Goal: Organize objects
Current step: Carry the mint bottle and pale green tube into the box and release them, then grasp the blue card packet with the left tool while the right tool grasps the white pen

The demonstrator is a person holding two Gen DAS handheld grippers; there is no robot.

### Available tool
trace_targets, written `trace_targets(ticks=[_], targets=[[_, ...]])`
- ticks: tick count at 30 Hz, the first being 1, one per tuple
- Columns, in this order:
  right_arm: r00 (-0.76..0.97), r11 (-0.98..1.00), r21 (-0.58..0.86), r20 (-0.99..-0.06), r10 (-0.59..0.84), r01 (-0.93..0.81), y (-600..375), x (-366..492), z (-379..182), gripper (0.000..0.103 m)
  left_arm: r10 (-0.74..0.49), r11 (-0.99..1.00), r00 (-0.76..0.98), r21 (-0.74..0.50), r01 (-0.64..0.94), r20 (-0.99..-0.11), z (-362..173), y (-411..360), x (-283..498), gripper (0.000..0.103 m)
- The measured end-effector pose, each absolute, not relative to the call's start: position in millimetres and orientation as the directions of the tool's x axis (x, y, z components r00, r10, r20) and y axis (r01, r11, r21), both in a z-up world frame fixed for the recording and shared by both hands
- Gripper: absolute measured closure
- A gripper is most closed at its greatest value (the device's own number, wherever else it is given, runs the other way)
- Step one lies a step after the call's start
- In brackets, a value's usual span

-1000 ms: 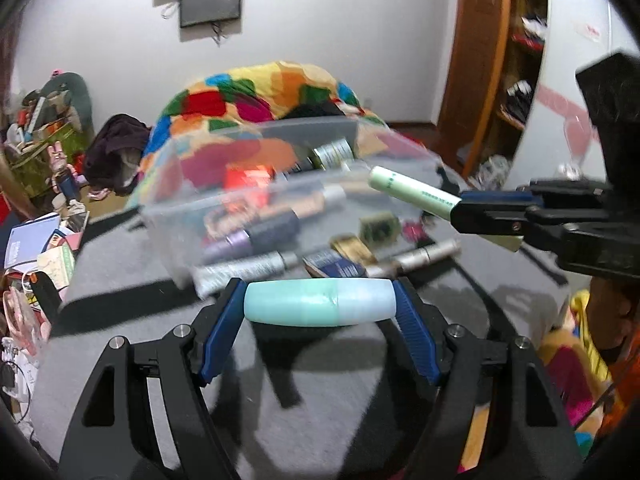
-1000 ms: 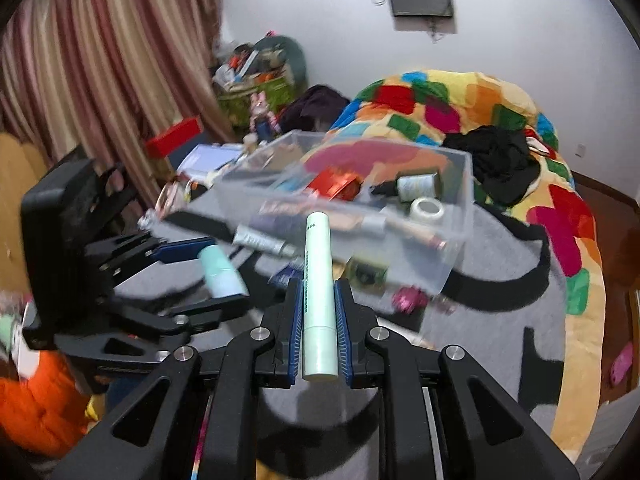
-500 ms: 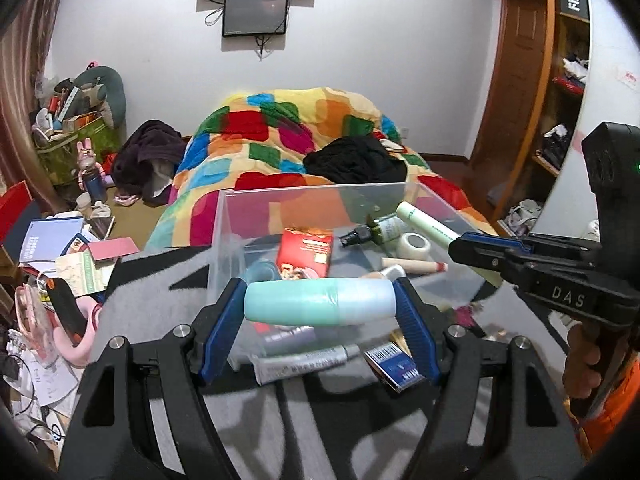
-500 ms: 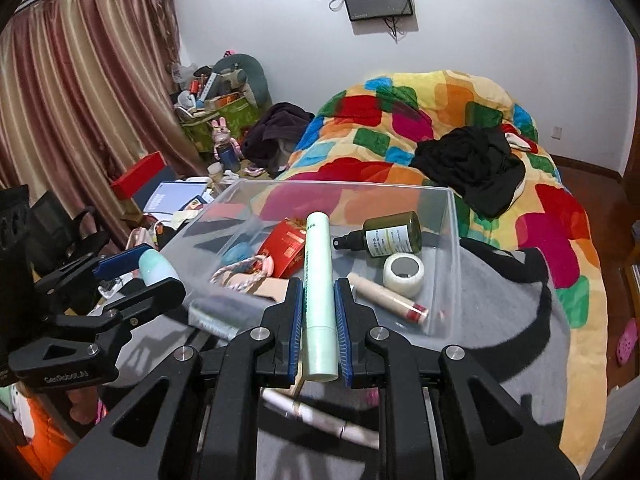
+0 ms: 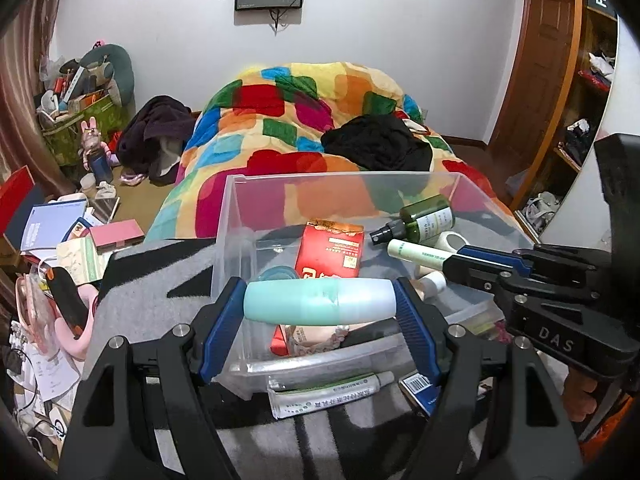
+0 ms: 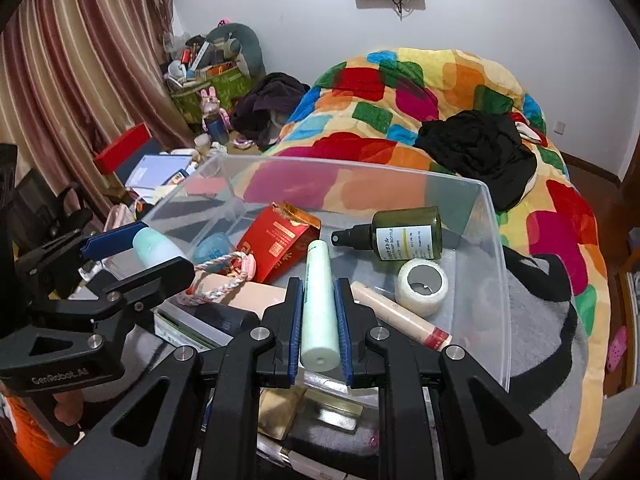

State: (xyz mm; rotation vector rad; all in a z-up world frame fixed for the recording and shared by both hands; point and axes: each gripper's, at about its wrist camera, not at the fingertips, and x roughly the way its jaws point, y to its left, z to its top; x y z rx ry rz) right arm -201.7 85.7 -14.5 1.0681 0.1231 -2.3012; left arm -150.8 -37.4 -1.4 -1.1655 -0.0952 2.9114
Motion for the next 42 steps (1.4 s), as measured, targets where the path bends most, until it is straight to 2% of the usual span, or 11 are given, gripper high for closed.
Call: trace_targets(ticks=[5,8,10,16,22,26,32,36,42], targets=[[-0.52,-0.821,0.121,-0.721,-0.459,0.557,85,-195,-10,0.089,0.042,-0.998,-0.718,-0.056,-0.004,-0.695,-1,-34,-150,0.028],[-0.528,-0.82,0.105,-0.717,-0.455,0.563,86,-190,-7,0.086,0.039,-0.999,-0.723,-0.051,-0.005,-0.689,1,-33,-145,0.024],[-0.534,-0.818,0.101,-0.712,-0.457,0.566,90,-186,-4,0.078,0.044,-0.998,-0.728,-0.055,-0.008,-0.684,4,-33,-141,0.021],[-0.552,-0.809,0.11,-0.678,-0.486,0.577,107,-169,11,0.069,0.031,-0.999,-0.755,-0.036,-0.01,-0.655,17,-34,-120,0.01],[-0.589,-0.807,0.079,-0.643,-0.49,0.585,132,-143,24,0.056,0.024,-1.0,-0.752,-0.014,-0.02,-0.659,17,-39,-97,0.007],[-0.591,-0.805,0.047,-0.654,-0.472,0.592,144,-130,20,0.054,0.022,-1.0,-0.715,-0.005,-0.026,-0.698,3,-40,-90,0.006],[-0.524,-0.786,0.035,-0.727,-0.444,0.617,153,-123,-12,0.054,0.058,-0.998,-0.656,-0.019,-0.067,-0.753,-22,-22,-87,0.006],[-0.458,-0.758,0.042,-0.774,-0.436,0.651,148,-124,-35,0.054,0.104,-0.993,-0.637,-0.045,-0.109,-0.763,-26,-2,-94,0.006],[-0.407,-0.732,0.07,-0.793,-0.453,0.678,140,-134,-46,0.054,0.116,-0.989,-0.625,-0.031,-0.145,-0.772,-32,27,-110,0.009]])
